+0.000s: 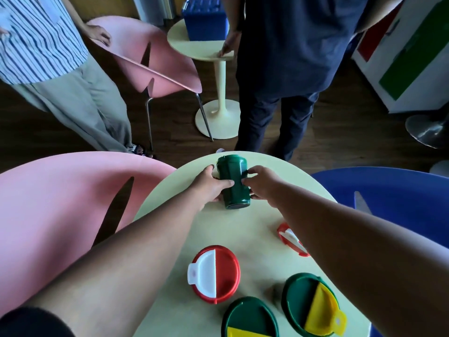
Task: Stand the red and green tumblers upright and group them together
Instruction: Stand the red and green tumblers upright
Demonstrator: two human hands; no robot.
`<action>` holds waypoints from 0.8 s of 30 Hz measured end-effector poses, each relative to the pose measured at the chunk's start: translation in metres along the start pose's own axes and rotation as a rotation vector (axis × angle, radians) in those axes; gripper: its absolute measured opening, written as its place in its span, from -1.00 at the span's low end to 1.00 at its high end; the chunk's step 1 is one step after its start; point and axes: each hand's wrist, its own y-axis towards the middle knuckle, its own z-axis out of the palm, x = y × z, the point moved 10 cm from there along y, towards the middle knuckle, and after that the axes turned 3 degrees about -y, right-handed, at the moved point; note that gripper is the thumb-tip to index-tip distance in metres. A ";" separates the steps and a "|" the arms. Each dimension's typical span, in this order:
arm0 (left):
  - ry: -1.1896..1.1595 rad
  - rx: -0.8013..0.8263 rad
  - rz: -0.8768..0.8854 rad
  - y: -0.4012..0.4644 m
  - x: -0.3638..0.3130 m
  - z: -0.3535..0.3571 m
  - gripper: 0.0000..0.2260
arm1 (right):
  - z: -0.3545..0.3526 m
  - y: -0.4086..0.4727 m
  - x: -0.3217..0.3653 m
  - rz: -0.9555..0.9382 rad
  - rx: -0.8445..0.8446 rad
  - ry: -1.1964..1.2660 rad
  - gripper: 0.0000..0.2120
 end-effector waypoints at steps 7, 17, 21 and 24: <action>0.233 -0.017 0.159 -0.043 -0.010 -0.003 0.05 | -0.012 -0.034 -0.007 -0.017 -0.036 0.050 -0.93; 0.350 -0.009 0.211 -0.107 -0.003 -0.004 -0.07 | 0.003 -0.094 -0.010 -0.192 0.104 -0.398 -0.34; 0.384 -0.007 0.234 -0.123 0.001 -0.008 -0.14 | 0.005 -0.111 -0.008 -0.294 0.101 -0.548 -0.37; 0.421 0.003 0.238 -0.131 0.003 -0.009 -0.19 | 0.011 -0.119 -0.011 -0.337 0.119 -0.611 -0.35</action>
